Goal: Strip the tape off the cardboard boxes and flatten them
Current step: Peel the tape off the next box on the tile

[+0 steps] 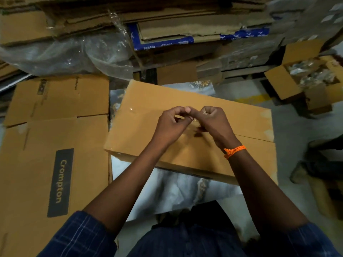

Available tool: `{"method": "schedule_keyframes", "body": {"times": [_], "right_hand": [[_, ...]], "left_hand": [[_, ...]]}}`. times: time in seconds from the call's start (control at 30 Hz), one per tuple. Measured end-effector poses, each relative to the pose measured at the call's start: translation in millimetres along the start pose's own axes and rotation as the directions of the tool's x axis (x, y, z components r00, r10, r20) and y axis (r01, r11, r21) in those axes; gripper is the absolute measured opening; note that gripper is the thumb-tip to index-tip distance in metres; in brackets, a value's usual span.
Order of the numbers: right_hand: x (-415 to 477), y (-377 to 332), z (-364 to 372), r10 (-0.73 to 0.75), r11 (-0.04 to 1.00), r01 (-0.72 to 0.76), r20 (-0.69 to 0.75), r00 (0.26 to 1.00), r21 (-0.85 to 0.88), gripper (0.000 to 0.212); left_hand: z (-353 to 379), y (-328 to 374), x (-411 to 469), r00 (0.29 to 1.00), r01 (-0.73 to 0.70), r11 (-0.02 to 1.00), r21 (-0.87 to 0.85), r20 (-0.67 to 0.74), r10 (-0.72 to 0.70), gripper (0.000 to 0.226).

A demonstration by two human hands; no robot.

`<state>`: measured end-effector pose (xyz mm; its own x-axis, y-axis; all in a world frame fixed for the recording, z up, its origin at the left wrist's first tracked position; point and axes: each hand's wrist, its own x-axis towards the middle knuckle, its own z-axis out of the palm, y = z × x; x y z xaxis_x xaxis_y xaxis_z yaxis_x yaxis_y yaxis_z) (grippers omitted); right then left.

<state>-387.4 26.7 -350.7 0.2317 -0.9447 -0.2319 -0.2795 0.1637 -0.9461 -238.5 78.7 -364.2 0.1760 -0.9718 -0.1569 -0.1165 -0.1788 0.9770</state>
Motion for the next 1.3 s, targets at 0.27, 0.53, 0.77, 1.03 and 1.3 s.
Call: {"method": "schedule_keyframes", "body": {"times": [0.27, 0.53, 0.77, 1.03, 1.3], "right_hand": [[9, 19, -84, 0.018, 0.999, -0.015, -0.046, 0.999, 0.05, 0.03], [101, 38, -167, 0.037, 0.991, -0.089, -0.436, 0.899, -0.1, 0.068], [209, 53, -186, 0.071, 0.676, -0.168, -0.163, 0.984, -0.718, 0.056], [182, 21, -178, -0.102, 0.783, 0.169, 0.145, 0.984, -0.598, 0.062], [104, 51, -204, 0.148, 0.56, 0.173, 0.303, 0.941, -0.81, 0.078]], "left_hand": [[77, 12, 41, 0.999, 0.028, 0.999, -0.018, 0.041, -0.028, 0.02], [130, 16, 68, 0.999, 0.0, 0.984, 0.178, 0.045, -0.008, 0.012], [122, -4, 65, 0.996, -0.047, 0.935, 0.35, -0.051, 0.069, 0.016], [121, -14, 56, 0.968, -0.247, 0.746, 0.619, 0.188, 0.165, 0.025], [136, -35, 7, 0.904, -0.423, 0.406, 0.81, 0.349, 0.247, 0.046]]}}
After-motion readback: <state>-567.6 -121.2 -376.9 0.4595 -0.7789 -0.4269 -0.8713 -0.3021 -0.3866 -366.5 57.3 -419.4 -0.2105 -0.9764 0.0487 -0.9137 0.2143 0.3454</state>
